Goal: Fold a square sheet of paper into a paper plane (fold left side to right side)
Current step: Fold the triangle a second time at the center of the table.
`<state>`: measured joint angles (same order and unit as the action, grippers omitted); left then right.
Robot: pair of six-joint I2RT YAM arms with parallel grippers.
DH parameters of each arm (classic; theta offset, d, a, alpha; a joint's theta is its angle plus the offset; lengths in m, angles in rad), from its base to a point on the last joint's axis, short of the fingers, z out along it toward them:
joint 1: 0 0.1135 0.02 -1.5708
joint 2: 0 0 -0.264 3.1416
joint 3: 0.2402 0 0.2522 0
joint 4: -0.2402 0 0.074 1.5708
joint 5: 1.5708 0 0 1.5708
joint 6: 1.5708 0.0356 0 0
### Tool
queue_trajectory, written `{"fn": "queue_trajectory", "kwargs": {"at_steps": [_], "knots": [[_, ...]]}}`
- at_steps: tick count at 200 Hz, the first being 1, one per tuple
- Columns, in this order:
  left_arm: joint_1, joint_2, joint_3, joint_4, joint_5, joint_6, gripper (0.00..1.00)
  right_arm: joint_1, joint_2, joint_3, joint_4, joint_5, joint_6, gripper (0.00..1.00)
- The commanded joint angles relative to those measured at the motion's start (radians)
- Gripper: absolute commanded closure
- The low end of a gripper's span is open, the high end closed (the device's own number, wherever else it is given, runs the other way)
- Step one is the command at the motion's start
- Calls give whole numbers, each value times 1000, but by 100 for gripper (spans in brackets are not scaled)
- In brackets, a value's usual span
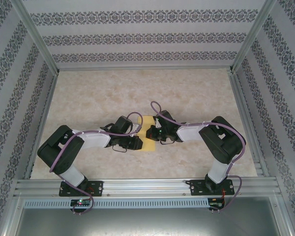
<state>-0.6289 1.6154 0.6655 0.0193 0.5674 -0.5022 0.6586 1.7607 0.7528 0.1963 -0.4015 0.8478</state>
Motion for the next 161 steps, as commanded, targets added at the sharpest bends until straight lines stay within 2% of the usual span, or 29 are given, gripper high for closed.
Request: {"fn": "queue_trajectory", "kwargs": {"at_steps": [1, 45, 100, 161], "knots": [[-9, -5, -31, -19, -14, 5, 82, 1, 15, 1, -84, 39, -27, 100], [-10, -40, -97, 24, 13, -31, 85, -1, 19, 3, -85, 39, -27, 100], [-9, -108, -153, 2, -7, -60, 86, -1, 19, 3, -85, 39, -28, 100], [9, -300, -131, -88, -15, -65, 86, 2, 20, 3, -77, 33, -28, 100]]}}
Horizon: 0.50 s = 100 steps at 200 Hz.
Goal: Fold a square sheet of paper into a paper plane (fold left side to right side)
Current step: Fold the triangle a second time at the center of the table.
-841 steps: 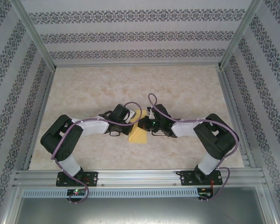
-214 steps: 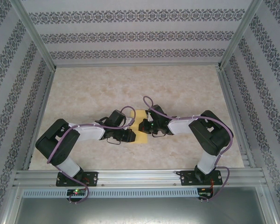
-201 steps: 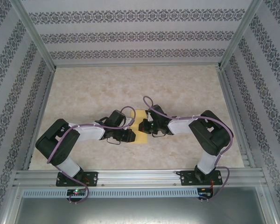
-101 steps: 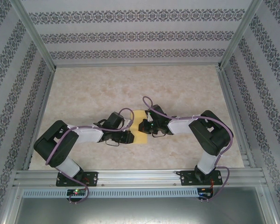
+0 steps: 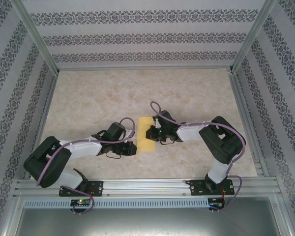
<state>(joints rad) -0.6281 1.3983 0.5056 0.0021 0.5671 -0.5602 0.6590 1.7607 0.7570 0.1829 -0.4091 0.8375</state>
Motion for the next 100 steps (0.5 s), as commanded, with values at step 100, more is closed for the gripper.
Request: {"fn": "queue_trajectory", "kwargs": {"at_steps": [100], "knots": [[15, 100, 129, -30, -26, 56, 87, 7, 26, 4, -62, 35, -17, 100]]}}
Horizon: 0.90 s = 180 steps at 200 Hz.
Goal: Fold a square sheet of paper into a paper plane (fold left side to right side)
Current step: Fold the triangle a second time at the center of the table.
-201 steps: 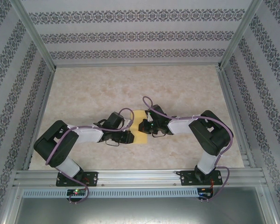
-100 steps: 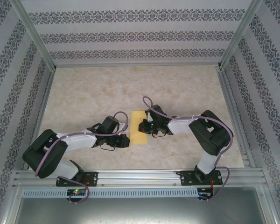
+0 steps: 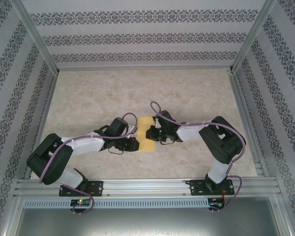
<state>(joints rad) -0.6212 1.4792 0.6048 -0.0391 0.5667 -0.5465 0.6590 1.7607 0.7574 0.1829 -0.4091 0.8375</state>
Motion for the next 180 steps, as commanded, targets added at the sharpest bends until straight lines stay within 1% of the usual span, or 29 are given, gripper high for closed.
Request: {"fn": "queue_trajectory", "kwargs": {"at_steps": [1, 23, 78, 102, 118, 141, 180], "knots": [[8, 21, 31, 10, -27, 43, 87, 6, 26, 3, -62, 35, -17, 100], [7, 58, 44, 0, -30, 52, 87, 8, 24, 6, -65, 36, -17, 100], [7, 100, 13, 0, -88, 43, 90, 6, -5, 2, -63, 38, -36, 100], [8, 104, -14, 28, -80, 24, 92, 3, -64, -20, -13, 25, -54, 100], [8, 104, -30, 42, -73, 19, 94, 5, -112, -24, -37, 20, -81, 100], [8, 103, -43, 52, -62, 19, 95, 26, -158, -39, -67, 16, -92, 100], [8, 99, -45, 60, -57, 23, 95, 118, -136, -52, 23, 23, -20, 100]]}}
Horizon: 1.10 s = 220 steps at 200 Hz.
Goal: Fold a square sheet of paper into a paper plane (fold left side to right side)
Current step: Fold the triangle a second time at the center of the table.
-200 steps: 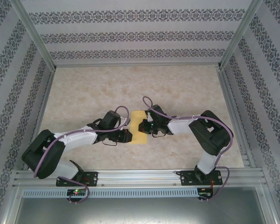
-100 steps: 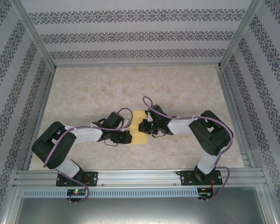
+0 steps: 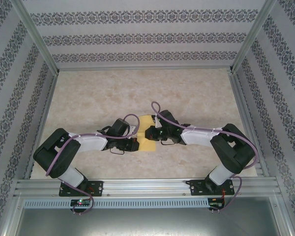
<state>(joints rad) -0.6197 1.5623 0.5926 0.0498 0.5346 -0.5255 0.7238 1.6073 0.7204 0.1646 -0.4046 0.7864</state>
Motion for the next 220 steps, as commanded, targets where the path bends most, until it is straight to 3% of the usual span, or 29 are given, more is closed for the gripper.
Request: {"fn": "queue_trajectory", "kwargs": {"at_steps": [1, 62, 143, 220], "knots": [[6, 16, -33, -29, -25, 2, 95, 54, 19, -14, 42, 21, 33, 100], [6, 12, -27, -36, -23, 5, 95, 88, 92, 16, 57, 60, 43, 100], [6, 9, -22, -53, -29, 10, 95, 93, 146, 57, -70, 125, -14, 100], [6, 13, -27, -58, -37, 14, 96, 56, 114, 71, -160, 190, -84, 100]]}}
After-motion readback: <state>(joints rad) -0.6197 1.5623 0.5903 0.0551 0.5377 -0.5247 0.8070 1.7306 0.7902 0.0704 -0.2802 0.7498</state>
